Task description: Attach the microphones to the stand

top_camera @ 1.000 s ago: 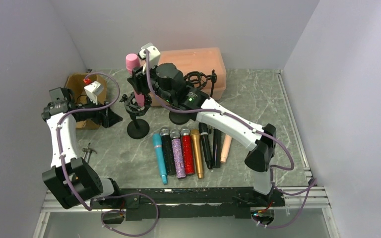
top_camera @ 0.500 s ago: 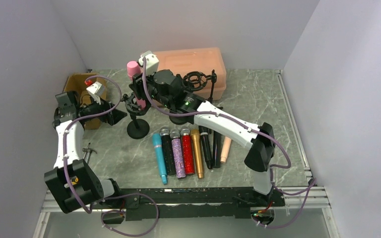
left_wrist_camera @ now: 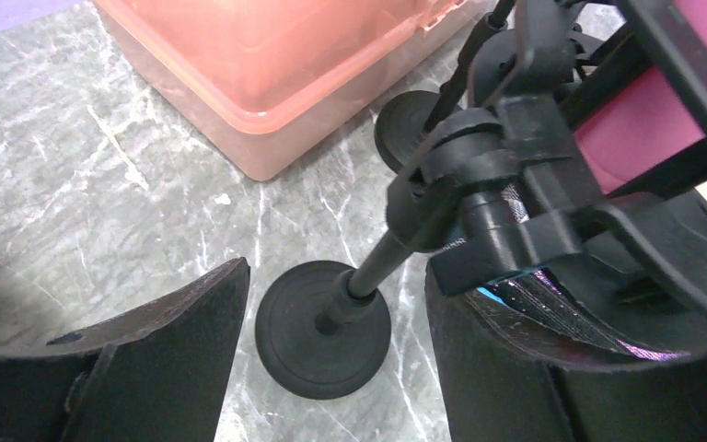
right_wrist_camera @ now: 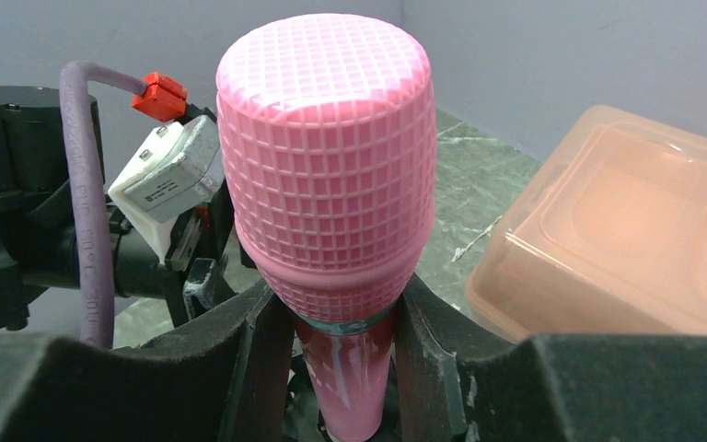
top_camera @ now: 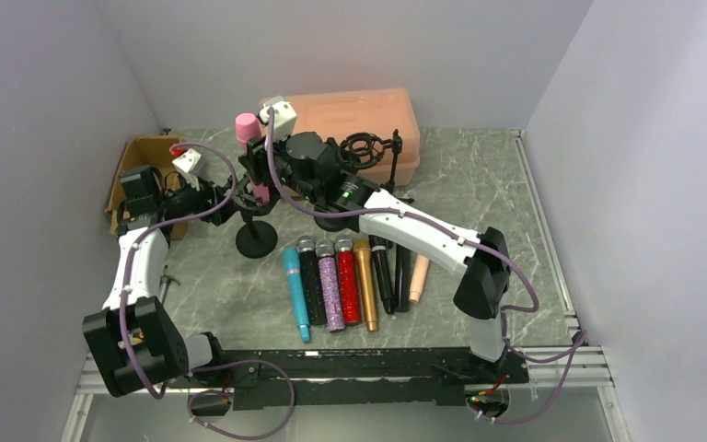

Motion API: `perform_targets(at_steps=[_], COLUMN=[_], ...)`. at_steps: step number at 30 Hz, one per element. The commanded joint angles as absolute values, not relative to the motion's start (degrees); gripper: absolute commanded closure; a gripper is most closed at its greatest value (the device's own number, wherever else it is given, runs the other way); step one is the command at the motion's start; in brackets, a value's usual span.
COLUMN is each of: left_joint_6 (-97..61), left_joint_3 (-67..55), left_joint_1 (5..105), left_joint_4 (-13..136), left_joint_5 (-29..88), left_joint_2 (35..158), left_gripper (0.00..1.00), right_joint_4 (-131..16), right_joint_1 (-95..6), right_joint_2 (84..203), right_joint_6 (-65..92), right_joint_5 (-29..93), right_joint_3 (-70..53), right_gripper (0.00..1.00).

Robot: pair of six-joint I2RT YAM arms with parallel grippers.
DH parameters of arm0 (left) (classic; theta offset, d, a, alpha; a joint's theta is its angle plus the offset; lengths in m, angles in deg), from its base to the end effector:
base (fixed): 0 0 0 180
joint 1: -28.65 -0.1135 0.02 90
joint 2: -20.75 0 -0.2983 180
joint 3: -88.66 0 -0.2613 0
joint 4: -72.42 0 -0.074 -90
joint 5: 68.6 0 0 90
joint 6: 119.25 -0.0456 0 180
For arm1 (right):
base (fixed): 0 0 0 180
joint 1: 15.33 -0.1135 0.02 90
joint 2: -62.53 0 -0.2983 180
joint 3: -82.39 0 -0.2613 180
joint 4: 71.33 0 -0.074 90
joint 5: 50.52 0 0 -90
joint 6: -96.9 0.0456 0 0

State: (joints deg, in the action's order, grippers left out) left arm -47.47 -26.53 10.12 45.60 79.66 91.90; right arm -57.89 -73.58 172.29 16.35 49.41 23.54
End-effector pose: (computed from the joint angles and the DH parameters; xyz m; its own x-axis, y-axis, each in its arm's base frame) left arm 0.2639 0.0476 0.3133 -0.3338 0.0616 -0.9406 0.6445 0.7430 -0.1801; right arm 0.2676 0.4175 0.4416 -0.1412 0.0792 -0.9868 -0.7337 0.6608 0.1580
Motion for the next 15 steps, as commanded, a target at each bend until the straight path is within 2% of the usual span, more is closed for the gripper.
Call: perform_targets(at_steps=[1, 4, 10, 13, 15], left_joint_6=[-43.80, -42.12, -44.96, -43.35, -41.76], left_joint_3=[-27.82, -29.28, -29.83, -30.32, -30.38], left_joint_1=[10.56, 10.97, 13.96, 14.10, 14.17], left_joint_4=[54.68, 58.64, 61.16, 64.28, 66.90], left_joint_5=[81.02, 82.87, 84.58, 84.14, 83.47], left_joint_2=[93.17, 93.65, 95.02, 95.92, 96.54], left_gripper=[0.29, 0.31, 0.23, 0.37, 0.57], right_joint_4=[-58.93, -58.58, -58.23, -58.23, -58.23], right_joint_1=[-73.60, -73.60, -73.60, -73.60, -73.52], right_joint_2=[171.43, 171.83, 172.66, 172.38, 172.64], right_joint_6=[18.24, 18.49, 18.85, 18.66, 18.15], right_joint_5=[48.56, 48.18, 47.69, 48.23, 48.20], right_joint_3=[23.51, 24.58, 26.91, 26.45, 26.82], right_gripper=[1.00, 1.00, 1.00, 1.00, 1.00])
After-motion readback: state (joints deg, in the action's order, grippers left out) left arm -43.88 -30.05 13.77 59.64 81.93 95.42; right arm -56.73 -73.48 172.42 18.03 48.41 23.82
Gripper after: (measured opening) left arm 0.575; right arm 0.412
